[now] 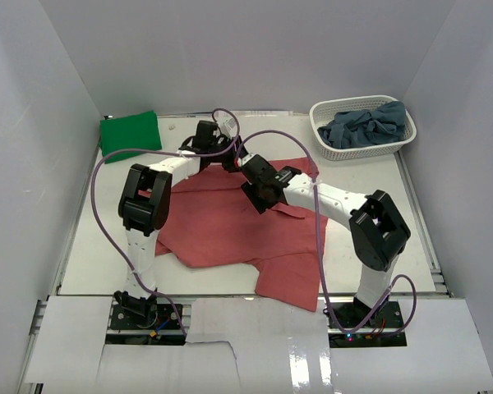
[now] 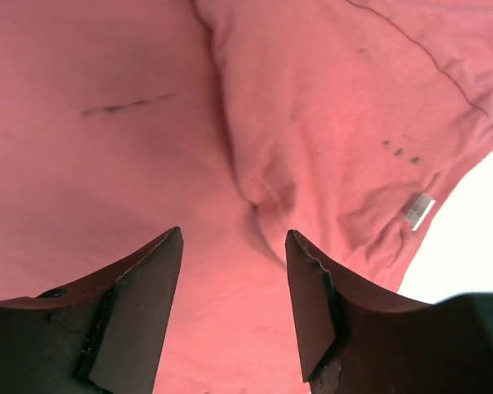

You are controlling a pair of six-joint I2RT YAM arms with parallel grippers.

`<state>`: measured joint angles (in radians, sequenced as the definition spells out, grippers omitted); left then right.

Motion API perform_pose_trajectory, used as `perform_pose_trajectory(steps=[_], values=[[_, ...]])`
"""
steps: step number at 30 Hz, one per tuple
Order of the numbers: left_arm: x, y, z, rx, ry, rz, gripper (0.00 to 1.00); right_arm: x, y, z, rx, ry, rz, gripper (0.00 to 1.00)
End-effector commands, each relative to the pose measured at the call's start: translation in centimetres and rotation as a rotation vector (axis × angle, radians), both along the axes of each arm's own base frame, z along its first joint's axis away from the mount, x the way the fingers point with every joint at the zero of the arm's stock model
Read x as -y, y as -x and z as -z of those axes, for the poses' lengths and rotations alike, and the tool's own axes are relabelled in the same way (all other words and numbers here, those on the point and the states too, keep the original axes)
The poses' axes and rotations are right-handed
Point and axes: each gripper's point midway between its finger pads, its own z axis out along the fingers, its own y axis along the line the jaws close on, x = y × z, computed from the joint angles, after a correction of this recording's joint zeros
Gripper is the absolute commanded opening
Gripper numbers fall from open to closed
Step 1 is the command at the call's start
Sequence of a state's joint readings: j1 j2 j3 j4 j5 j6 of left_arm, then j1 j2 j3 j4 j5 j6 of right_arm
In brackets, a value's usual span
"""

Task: Fold and stack the t-shirts
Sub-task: Fold the flattened tshirt in 1/3 of the way

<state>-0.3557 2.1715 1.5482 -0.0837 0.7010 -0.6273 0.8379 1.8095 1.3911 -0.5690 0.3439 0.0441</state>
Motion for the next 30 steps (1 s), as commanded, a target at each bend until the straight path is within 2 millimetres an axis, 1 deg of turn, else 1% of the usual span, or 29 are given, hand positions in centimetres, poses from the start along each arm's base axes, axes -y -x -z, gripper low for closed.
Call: perform_pose_trajectory(steps=[1, 3, 4, 5, 6, 7, 12, 21, 23, 24, 30], values=[[0.6, -0.5, -3.0, 0.064, 0.031, 0.037, 0.50, 1.4, -1.6, 0.6, 0.067, 0.089, 0.043, 0.59], [0.6, -0.5, -2.6, 0.060, 0.028, 0.038, 0.50, 1.2, -2.0, 1.2, 0.068, 0.104, 0.041, 0.56], [0.7, -0.4, -2.4, 0.053, 0.029, 0.043, 0.50, 0.9, -2.4, 1.0, 0.077, 0.105, 0.039, 0.55], [0.7, -0.4, -2.2, 0.049, 0.029, 0.046, 0.50, 0.8, -2.6, 1.2, 0.075, 0.112, 0.037, 0.53], [0.7, -0.4, -2.0, 0.043, 0.027, 0.046, 0.50, 0.7, -2.7, 1.9, 0.065, 0.129, 0.036, 0.53], [0.6, -0.3, -1.7, 0.034, 0.021, 0.042, 0.50, 0.7, -2.9, 2.1, 0.065, 0.134, 0.039, 0.52], [0.4, -0.2, -0.3, 0.002, 0.000, 0.032, 0.50, -0.1, -3.6, 3.0, 0.062, 0.158, 0.012, 0.52], [0.4, 0.7, 1.7, -0.055, -0.001, 0.050, 0.50, -1.1, -4.7, 3.4, 0.067, 0.163, 0.001, 0.54], [0.3, 1.0, 2.4, -0.074, -0.007, 0.048, 0.51, -1.2, -4.8, 3.6, 0.064, 0.163, 0.002, 0.52], [0.2, 1.2, 2.8, -0.082, -0.010, 0.048, 0.50, -1.2, -4.9, 4.0, 0.058, 0.168, 0.002, 0.44], [0.0, 1.9, 3.8, -0.109, -0.010, 0.048, 0.50, -1.5, -4.5, 4.8, 0.027, 0.151, -0.002, 0.41]])
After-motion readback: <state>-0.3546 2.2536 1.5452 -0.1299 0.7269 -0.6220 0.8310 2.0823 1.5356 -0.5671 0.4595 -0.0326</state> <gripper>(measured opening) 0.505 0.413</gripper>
